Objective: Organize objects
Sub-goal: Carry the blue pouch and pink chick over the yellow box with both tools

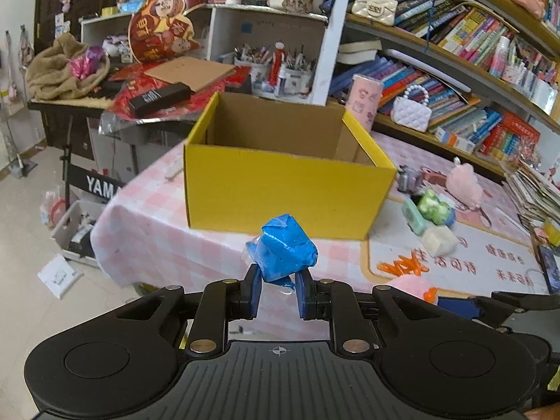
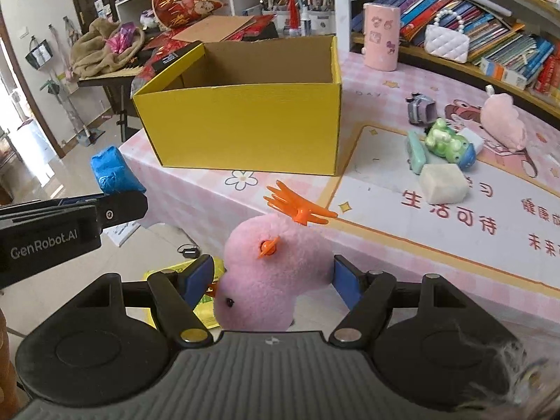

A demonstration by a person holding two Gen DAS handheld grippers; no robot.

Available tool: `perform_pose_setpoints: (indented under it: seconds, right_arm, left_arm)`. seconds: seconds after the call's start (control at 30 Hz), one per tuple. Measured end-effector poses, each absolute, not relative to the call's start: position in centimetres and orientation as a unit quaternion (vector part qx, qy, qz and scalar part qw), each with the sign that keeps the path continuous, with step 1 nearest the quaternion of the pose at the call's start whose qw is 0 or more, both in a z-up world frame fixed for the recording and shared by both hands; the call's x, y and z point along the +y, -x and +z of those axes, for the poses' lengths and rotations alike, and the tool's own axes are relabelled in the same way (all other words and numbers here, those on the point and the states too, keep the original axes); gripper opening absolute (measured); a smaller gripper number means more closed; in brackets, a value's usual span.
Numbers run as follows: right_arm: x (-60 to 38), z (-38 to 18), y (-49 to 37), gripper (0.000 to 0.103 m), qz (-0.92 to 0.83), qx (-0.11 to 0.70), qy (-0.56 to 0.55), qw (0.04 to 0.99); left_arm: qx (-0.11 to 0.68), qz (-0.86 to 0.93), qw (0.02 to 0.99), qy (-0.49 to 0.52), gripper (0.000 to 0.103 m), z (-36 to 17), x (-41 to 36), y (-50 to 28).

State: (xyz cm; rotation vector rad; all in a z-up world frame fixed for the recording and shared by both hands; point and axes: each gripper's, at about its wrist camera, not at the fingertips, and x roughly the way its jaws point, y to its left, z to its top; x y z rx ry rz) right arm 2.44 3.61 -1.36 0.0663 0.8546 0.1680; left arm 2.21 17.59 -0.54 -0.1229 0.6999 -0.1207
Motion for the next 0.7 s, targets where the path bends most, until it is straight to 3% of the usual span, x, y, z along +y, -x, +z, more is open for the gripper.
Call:
perform_pose_setpoints:
  seconds: [0.2,0.5,0.7]
  right_arm:
    - [3.3,-0.2,-5.0,0.071,0.095,0.378,-0.035,0.920]
    - [2.5,5.1,-12.1,0.071,0.082,0.238,-0.037,0.967]
    - [3.6,4.1,-17.9,0.071,0.093,0.238,-0.005,0.967]
  left_arm:
    - [0.312,-0.040,0.948,0.044,0.019,1.4,17.5,-5.3]
    - [0.254,-0.010,0.966,0.043,0.019,4.7,17.5,-12.5]
    - [0.282,0.008,0.959,0.024,0.019,2.8,17.1,-17.2]
